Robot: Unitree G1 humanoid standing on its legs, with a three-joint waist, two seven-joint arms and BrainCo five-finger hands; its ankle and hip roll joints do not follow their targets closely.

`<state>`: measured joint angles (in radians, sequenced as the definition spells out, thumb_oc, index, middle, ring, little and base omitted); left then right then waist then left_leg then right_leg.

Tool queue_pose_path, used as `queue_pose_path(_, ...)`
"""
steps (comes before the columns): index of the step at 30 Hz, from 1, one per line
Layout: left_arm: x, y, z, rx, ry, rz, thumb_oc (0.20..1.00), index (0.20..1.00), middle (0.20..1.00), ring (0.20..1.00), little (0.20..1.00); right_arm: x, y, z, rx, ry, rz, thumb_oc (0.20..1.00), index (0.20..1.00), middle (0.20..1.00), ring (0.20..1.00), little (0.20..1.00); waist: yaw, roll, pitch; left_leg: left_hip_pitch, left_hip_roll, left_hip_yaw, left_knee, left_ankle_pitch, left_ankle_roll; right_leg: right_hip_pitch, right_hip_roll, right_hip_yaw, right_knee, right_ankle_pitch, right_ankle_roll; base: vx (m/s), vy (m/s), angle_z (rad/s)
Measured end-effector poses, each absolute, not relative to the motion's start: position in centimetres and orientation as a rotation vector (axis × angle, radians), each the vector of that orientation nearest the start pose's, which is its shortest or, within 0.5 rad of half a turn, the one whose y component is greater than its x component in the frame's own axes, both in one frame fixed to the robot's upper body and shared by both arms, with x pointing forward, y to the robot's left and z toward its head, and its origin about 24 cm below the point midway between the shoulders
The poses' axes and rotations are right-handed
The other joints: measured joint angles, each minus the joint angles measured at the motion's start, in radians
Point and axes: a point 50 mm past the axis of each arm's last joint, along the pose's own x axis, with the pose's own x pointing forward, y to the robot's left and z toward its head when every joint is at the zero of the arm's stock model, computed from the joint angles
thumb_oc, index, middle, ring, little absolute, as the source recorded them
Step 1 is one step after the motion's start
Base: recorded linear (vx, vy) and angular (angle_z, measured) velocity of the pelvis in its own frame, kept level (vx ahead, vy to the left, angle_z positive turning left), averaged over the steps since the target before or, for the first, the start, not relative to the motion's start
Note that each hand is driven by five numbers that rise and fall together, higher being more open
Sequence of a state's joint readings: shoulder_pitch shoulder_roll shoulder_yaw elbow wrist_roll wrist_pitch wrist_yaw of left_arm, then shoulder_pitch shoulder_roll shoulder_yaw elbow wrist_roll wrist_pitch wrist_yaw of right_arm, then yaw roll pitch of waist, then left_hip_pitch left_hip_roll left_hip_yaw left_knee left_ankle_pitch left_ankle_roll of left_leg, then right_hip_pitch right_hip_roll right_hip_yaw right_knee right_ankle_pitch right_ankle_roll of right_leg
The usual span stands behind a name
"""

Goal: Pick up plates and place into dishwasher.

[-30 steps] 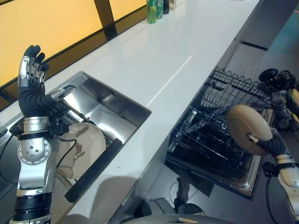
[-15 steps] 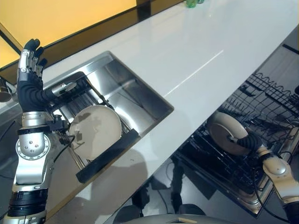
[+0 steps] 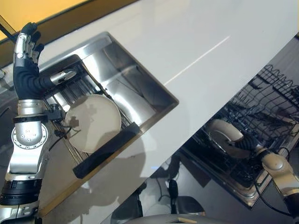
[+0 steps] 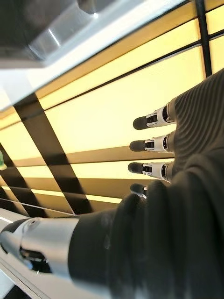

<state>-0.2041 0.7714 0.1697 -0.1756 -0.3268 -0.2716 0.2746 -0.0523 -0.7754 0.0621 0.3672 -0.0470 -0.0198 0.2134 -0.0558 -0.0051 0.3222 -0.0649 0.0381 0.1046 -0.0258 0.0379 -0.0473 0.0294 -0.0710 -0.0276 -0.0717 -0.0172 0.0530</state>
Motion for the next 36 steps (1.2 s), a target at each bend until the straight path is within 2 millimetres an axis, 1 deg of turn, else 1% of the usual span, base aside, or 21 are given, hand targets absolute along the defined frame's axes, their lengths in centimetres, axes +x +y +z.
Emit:
queue_pose_path(1, 25.3, 26.9, 23.7, 0.346, -0.781, 0.244, 1.0, 1.0, 1.0, 1.0, 1.0, 24.9, -31.9, 3.7, -0.785, 0.399, 0.126, 0.2, 0.2, 0.2, 0.2, 0.2, 0.0, 0.005, 0.014, -0.002, 0.001, 0.0, 0.001, 0.0, 0.0, -0.002, 0.0, 0.0, 0.0, 0.001, 0.0, -0.14, -0.031, -0.01)
queue_pose_path(2, 25.3, 26.7, 23.9, 0.344, -0.791, 0.243, 1.0, 1.0, 1.0, 1.0, 1.0, 25.3, -31.9, 4.1, -0.779, 0.384, 0.123, 0.2, 0.2, 0.2, 0.2, 0.2, -0.002, 0.006, 0.025, -0.003, 0.001, 0.0, 0.003, 0.0, 0.0, -0.002, 0.0, 0.0, 0.001, 0.001, -0.001, -0.14, -0.035, -0.01)
queue_pose_path(5, 25.9, 25.9, 24.4, 0.35, -0.808, 0.213, 1.0, 1.0, 1.0, 1.0, 1.0, 26.3, -31.9, 4.7, -0.784, 0.363, 0.155, 0.2, 0.2, 0.2, 0.2, 0.2, -0.009, 0.007, 0.037, -0.023, 0.007, 0.0, 0.011, 0.001, -0.001, -0.025, 0.003, 0.0, 0.012, 0.002, -0.003, -0.09, -0.031, -0.04)
queue_pose_path(7, 26.3, 25.5, 24.8, 0.352, -0.82, 0.2, 1.0, 1.0, 1.0, 1.0, 1.0, 26.9, -31.8, 4.8, -0.773, 0.353, 0.171, 0.2, 0.2, 0.2, 0.2, 0.2, -0.01, 0.009, 0.039, -0.033, 0.008, -0.001, 0.017, 0.001, -0.001, -0.033, 0.003, -0.002, 0.016, 0.003, -0.003, -0.07, -0.046, 0.0)
queue_pose_path(9, 26.8, 25.2, 25.3, 0.344, -0.834, 0.2, 1.0, 1.0, 1.0, 1.0, 1.0, 27.5, -31.6, 4.7, -0.768, 0.35, 0.176, 0.2, 0.2, 0.2, 0.2, 0.2, -0.006, 0.012, 0.047, -0.036, 0.007, -0.006, 0.021, 0.001, -0.001, -0.033, 0.003, -0.008, 0.017, 0.003, -0.004, -0.06, -0.039, 0.06)
queue_pose_path(12, 26.8, 25.1, 25.7, 0.338, -0.851, 0.208, 1.0, 1.0, 1.0, 1.0, 1.0, 28.0, -31.5, 5.0, -0.762, 0.336, 0.171, 0.2, 0.2, 0.2, 0.2, 0.2, -0.001, 0.018, 0.068, -0.037, 0.008, -0.009, 0.023, 0.001, -0.001, -0.035, 0.004, -0.01, 0.023, 0.003, -0.004, -0.04, -0.026, 0.03)
queue_pose_path(14, 26.9, 25.1, 25.8, 0.336, -0.853, 0.211, 1.0, 1.0, 1.0, 1.0, 1.0, 28.0, -31.6, 4.7, -0.754, 0.349, 0.165, 0.2, 0.2, 0.2, 0.2, 0.2, 0.002, 0.021, 0.081, -0.041, 0.007, -0.01, 0.025, 0.001, -0.001, -0.039, 0.004, -0.01, 0.025, 0.003, -0.004, -0.03, -0.015, 0.01)
queue_pose_path(21, 26.9, 24.9, 26.5, 0.329, -0.88, 0.215, 1.0, 1.0, 1.0, 1.0, 1.0, 28.2, -31.3, 4.8, -0.736, 0.317, 0.148, 0.2, 0.2, 0.2, 0.2, 0.2, 0.006, 0.02, 0.083, -0.056, 0.008, -0.018, 0.031, 0.001, -0.001, -0.049, 0.004, -0.018, 0.03, 0.003, -0.004, 0.0, -0.006, 0.01)
queue_pose_path(26, 27.0, 24.9, 26.7, 0.328, -0.887, 0.213, 1.0, 1.0, 1.0, 1.0, 1.0, 27.8, -31.6, 4.3, -0.736, 0.335, 0.133, 0.2, 0.2, 0.2, 0.2, 0.2, 0.017, 0.019, 0.084, -0.043, 0.008, -0.026, 0.033, 0.001, -0.001, -0.031, 0.005, -0.027, 0.029, 0.003, -0.004, 0.04, -0.024, 0.05)
queue_pose_path(31, 26.9, 25.0, 26.7, 0.332, -0.888, 0.211, 1.0, 1.0, 1.0, 1.0, 1.0, 27.1, -31.7, 3.6, -0.742, 0.366, 0.134, 0.2, 0.2, 0.2, 0.2, 0.2, 0.018, 0.007, 0.087, -0.012, 0.009, -0.028, 0.032, 0.001, -0.002, 0.005, 0.01, -0.035, 0.026, 0.003, -0.004, 0.07, -0.037, 0.04)
queue_pose_path(36, 26.8, 25.1, 26.9, 0.343, -0.888, 0.198, 1.0, 1.0, 1.0, 1.0, 1.0, 25.9, -32.3, 2.3, -0.76, 0.454, 0.132, 0.2, 0.2, 0.2, 0.2, 0.2, 0.019, -0.017, 0.079, 0.003, 0.013, -0.029, 0.033, 0.002, -0.003, 0.021, 0.014, -0.037, 0.025, 0.003, -0.004, 0.05, -0.035, 0.01)
